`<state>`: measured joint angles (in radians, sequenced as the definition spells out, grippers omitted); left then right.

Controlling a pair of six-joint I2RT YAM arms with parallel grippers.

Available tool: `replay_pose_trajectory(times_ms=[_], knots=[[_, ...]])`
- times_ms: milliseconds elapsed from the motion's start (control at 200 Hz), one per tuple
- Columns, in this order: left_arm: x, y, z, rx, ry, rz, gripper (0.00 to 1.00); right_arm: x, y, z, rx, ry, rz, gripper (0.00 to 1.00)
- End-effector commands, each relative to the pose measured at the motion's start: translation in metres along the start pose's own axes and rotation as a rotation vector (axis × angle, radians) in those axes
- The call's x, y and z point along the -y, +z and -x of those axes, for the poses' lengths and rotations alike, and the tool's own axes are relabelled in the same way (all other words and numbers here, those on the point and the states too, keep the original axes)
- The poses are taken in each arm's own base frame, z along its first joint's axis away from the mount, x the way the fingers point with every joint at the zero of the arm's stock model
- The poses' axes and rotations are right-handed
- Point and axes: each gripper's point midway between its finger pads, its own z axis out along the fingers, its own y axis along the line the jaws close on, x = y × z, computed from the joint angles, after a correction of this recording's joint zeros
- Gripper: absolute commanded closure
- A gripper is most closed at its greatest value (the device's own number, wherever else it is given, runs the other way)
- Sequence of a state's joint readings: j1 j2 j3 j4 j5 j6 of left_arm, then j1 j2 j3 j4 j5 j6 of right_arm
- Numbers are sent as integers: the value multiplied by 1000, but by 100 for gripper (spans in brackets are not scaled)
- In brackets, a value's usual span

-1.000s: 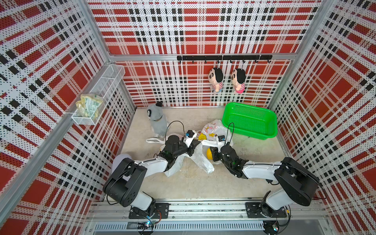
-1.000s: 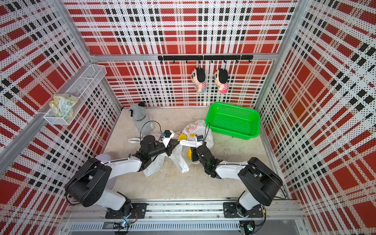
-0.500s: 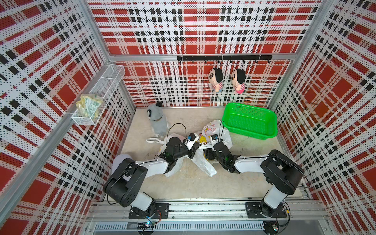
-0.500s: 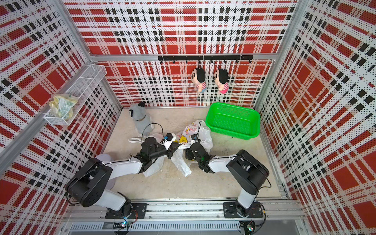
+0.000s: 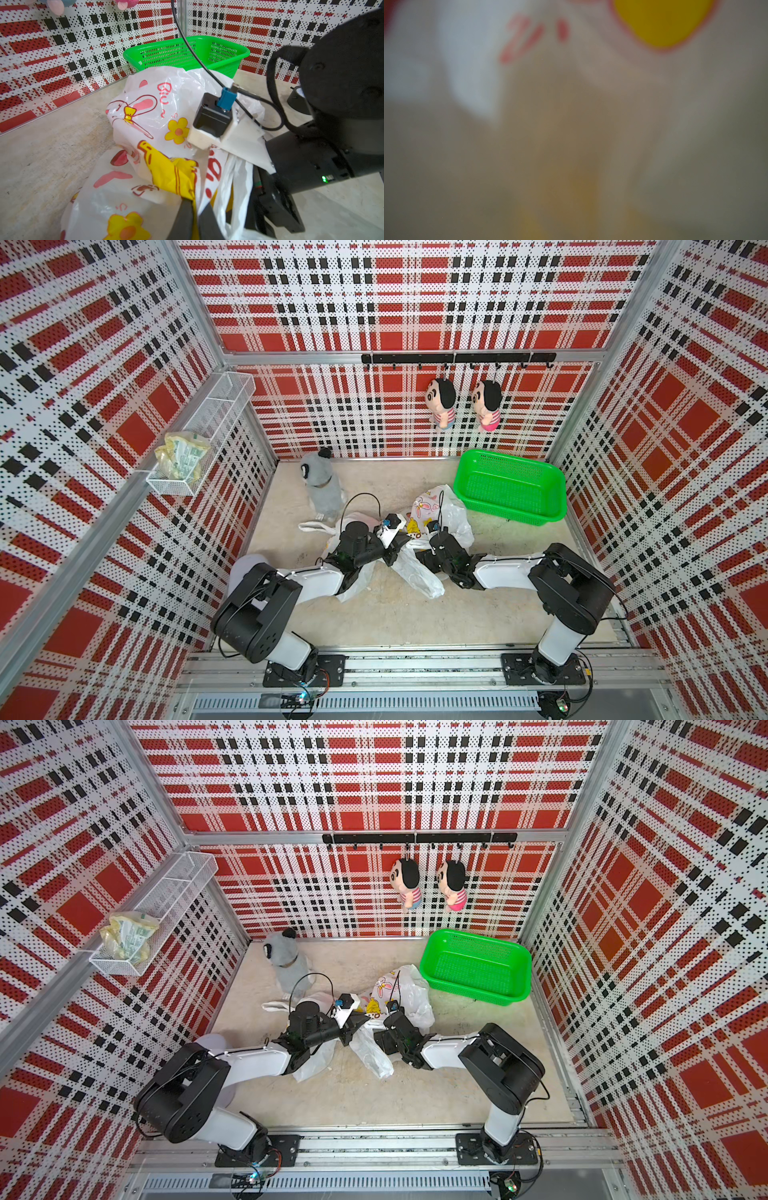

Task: Untie the knot of a plastic bag & take out the apple
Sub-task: Pick up the apple from the plastic bag.

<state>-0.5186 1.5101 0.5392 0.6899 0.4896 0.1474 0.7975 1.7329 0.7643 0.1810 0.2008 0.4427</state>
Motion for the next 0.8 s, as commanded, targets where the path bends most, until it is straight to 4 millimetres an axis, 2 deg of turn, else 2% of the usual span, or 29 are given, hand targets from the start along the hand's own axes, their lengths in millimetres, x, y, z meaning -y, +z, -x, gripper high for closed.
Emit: replay_pose_trajectory(times_ms=[0, 65, 125, 215, 261, 366, 436, 611, 701, 797], knots=[[3, -1, 4, 18, 26, -2, 90, 3, 0, 0, -9, -7, -43, 3], [2, -1, 4, 19, 25, 1, 90, -2, -1, 7, 18, -6, -19, 13], [2, -2, 4, 18, 24, 5, 90, -7, -8, 17, 66, -5, 11, 26], [0, -1, 5, 19, 21, 12, 91, -21, -27, 34, 144, -34, 67, 44], [0, -1, 6, 22, 18, 13, 91, -26, -38, 42, 185, -56, 89, 49], [-5, -1, 16, 52, -14, 38, 94, -43, -67, 53, 253, -98, 189, 56], [-10, -1, 27, 86, -40, 59, 95, -54, -96, 64, 337, -114, 283, 60], [-14, -1, 50, 145, -65, 84, 97, -65, -161, 85, 501, -155, 425, 64], [-14, -1, 54, 152, -62, 92, 97, -56, -192, 103, 598, -147, 408, 65], [-14, 0, 52, 149, -67, 94, 97, -23, -223, 128, 711, -79, 311, 68]])
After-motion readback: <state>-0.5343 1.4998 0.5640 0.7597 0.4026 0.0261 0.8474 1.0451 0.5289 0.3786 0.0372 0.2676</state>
